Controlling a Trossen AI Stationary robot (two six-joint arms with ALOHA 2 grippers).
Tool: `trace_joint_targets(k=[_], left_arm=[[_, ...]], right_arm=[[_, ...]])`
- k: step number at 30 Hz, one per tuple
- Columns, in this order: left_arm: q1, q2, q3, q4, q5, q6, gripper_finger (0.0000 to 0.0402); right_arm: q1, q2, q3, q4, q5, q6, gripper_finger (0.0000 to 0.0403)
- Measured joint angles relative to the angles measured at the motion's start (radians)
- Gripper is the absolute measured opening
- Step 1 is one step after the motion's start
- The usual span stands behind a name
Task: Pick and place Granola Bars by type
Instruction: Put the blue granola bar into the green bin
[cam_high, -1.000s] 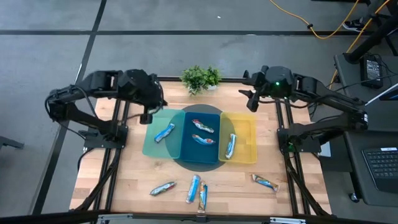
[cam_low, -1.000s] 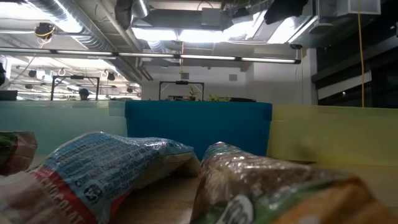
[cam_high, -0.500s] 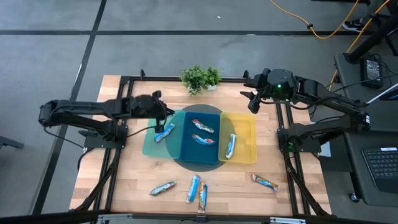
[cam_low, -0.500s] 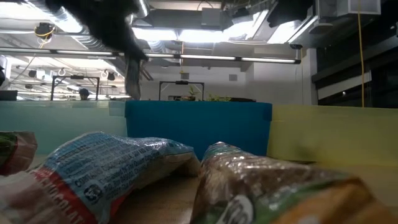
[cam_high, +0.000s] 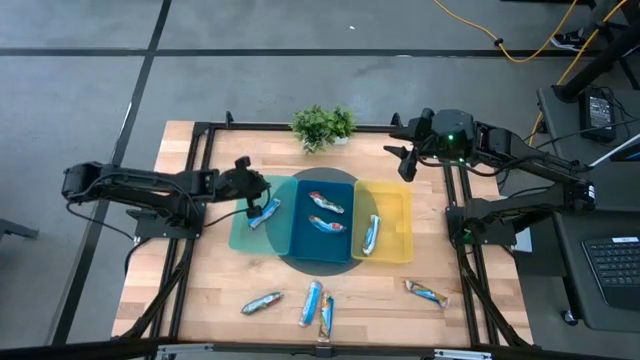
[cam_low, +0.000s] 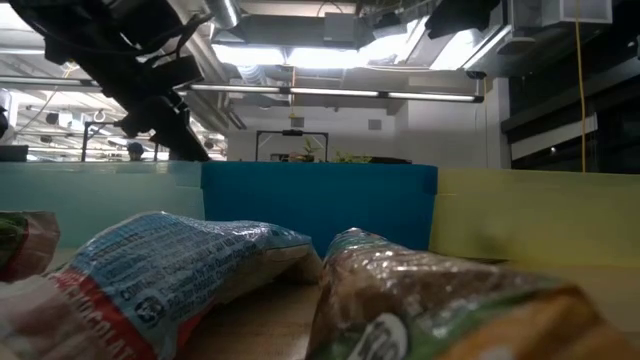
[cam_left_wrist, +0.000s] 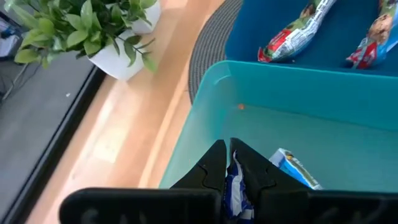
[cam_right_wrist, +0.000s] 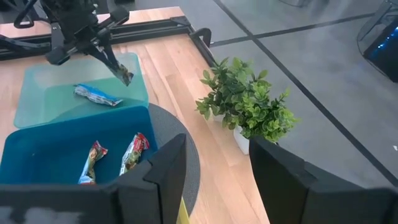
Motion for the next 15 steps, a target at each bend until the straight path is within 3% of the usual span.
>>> trace_joint_targets(k=[15], left_arm=[[-0.091,0.001,-0.099,0.005,-0.01,-0.107,0.001]], right_arm=[[0.0,0.0,0.0,0.021,0.0,-0.028,0.0177]])
